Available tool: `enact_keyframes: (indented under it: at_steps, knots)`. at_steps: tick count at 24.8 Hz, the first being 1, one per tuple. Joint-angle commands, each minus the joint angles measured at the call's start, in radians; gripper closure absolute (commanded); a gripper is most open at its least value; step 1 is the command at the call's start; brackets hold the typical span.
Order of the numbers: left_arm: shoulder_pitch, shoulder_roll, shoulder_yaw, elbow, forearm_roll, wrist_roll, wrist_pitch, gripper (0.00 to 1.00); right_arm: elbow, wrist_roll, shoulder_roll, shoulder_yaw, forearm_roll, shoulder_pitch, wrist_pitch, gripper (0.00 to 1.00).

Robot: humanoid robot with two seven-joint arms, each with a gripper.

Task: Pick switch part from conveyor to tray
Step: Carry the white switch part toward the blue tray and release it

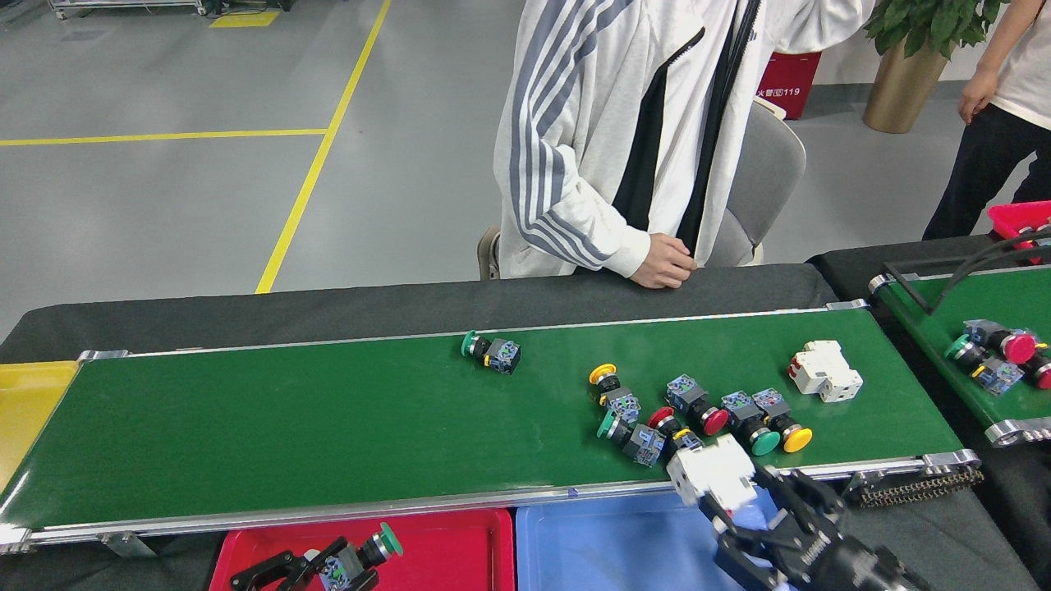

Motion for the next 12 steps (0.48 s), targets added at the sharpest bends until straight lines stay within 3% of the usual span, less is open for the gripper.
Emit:
enact_keyframes:
  at_steps: [1, 3, 4, 6, 8, 12]
  knots:
    - [0.008, -0.056, 0.082, -0.013, 0.006, 0.01, -0.003, 0.0, -0.013, -0.003, 0.008, -0.021, 0.0, -0.003, -0.027, 0.0]
    - [0.003, -0.146, 0.167, -0.013, 0.005, 0.01, 0.003, 0.0, -0.016, -0.003, 0.067, -0.043, 0.003, -0.005, -0.027, 0.0]
    - [0.003, -0.194, 0.21, -0.013, 0.005, 0.01, 0.076, 0.0, -0.023, -0.003, 0.12, -0.043, 0.019, -0.009, 0.062, 0.0]
    - [0.005, -0.208, 0.228, -0.013, 0.005, 0.01, 0.233, 0.0, -0.059, -0.003, 0.228, -0.043, 0.117, -0.019, 0.292, 0.02]
    - [-0.004, -0.205, 0.226, -0.013, 0.005, 0.01, 0.283, 0.0, -0.088, -0.009, 0.304, -0.043, 0.19, -0.022, 0.456, 0.03]
    - [-0.026, -0.205, 0.226, -0.013, 0.002, 0.01, 0.288, 0.0, -0.114, -0.009, 0.342, -0.033, 0.236, -0.011, 0.531, 0.06]
